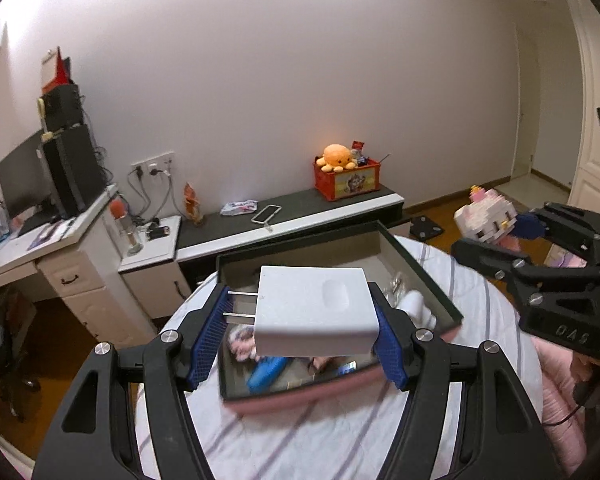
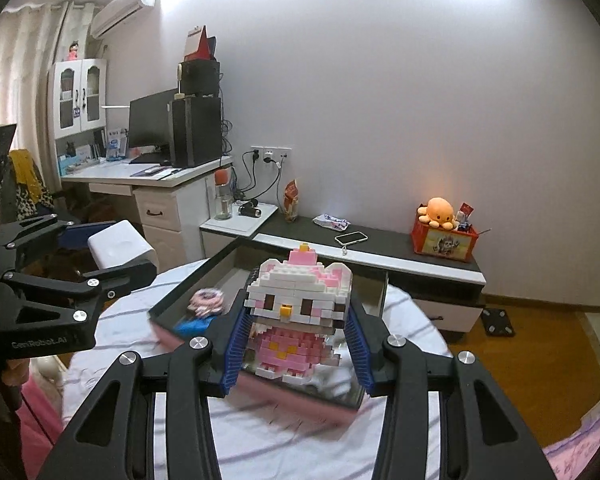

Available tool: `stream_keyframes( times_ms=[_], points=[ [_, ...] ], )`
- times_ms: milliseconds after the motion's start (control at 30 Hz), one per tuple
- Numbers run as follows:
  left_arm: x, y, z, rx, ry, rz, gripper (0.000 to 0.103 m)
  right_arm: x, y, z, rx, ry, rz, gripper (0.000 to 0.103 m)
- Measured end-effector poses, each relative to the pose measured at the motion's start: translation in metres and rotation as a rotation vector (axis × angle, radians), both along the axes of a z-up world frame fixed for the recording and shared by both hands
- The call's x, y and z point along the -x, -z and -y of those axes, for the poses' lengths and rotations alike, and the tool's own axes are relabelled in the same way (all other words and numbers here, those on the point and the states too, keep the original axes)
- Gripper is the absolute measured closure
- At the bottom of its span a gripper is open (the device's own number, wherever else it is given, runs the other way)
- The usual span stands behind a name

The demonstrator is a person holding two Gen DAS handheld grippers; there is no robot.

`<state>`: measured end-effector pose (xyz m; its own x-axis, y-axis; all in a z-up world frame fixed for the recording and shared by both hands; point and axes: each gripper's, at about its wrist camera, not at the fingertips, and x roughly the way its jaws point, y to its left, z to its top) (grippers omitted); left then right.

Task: Organize rigid objects
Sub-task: 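Lift and carry the charger over the pink box while the right gripper carries the Hello Kitty figure there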

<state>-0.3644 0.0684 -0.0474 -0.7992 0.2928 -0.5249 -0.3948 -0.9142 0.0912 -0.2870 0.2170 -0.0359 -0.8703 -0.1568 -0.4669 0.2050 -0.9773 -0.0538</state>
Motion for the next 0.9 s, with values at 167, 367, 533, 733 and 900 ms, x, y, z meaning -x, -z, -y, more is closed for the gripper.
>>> stream_keyframes(
  times_ms=[167,367,533,733,900],
  points=[
    [0.049,0.008,-0.017,0.01,0.006,0.041,0.036,0.05,0.004,-0.001,-0.031,-0.01,0.037,0.057],
    [0.116,0.041,-0.038,-0.007,0.047,0.16,0.036,0.111,0.026,-0.01,-0.007,-0.023,0.126,0.057],
    [0.162,0.082,-0.048,0.022,0.017,0.271,0.036,0.163,0.061,-0.016,-0.026,-0.017,0.229,0.057],
    [0.19,0.122,-0.061,0.088,0.008,0.345,0.036,0.2,0.098,-0.024,-0.047,-0.014,0.33,0.057],
    [0.194,0.127,-0.071,0.114,0.038,0.395,0.037,0.215,0.11,-0.027,-0.079,-0.018,0.387,0.057]
  ],
)
